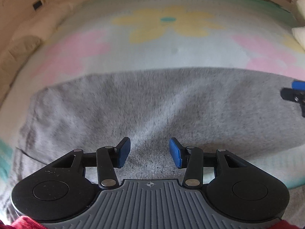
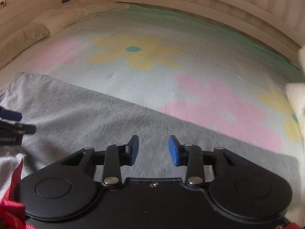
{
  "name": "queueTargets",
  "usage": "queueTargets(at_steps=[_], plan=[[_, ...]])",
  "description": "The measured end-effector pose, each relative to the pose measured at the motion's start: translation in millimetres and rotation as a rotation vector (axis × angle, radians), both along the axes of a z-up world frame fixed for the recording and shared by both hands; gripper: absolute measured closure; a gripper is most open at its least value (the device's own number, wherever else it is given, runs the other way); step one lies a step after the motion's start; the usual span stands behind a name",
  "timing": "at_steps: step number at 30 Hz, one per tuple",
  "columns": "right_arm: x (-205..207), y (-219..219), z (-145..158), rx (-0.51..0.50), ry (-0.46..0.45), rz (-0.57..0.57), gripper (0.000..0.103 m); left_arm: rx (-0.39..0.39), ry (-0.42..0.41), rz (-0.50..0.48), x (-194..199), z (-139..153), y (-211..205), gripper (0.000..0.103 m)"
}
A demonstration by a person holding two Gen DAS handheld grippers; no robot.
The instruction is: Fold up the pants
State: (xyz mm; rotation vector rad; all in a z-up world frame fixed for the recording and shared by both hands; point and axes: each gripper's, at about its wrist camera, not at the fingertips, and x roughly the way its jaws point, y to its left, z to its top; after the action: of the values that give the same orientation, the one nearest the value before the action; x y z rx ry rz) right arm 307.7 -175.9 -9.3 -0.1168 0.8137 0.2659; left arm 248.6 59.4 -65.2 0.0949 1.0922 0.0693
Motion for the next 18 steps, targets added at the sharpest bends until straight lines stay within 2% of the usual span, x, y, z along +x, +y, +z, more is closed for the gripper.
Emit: queueTargets(at_steps=[5, 9, 15, 18], plan=[[37, 4, -20, -0.037, -0.015, 0.069, 0.049, -0.008, 0.089, -0.014, 8, -26, 7, 0.058], [62, 5, -30, -0.077, -0.013, 0.149, 0.044, 0.007, 0.084, -0.021, 6, -27, 5, 0.057], [89, 8, -45, -0.108, 0.034, 0.252, 0.044, 0.011, 0.090, -0.010, 6, -26, 1, 0.057], [96, 5, -45, -0.075, 0.055, 0.304, 0.045, 0.007, 0.089, -0.005, 9, -25, 1, 0.057]])
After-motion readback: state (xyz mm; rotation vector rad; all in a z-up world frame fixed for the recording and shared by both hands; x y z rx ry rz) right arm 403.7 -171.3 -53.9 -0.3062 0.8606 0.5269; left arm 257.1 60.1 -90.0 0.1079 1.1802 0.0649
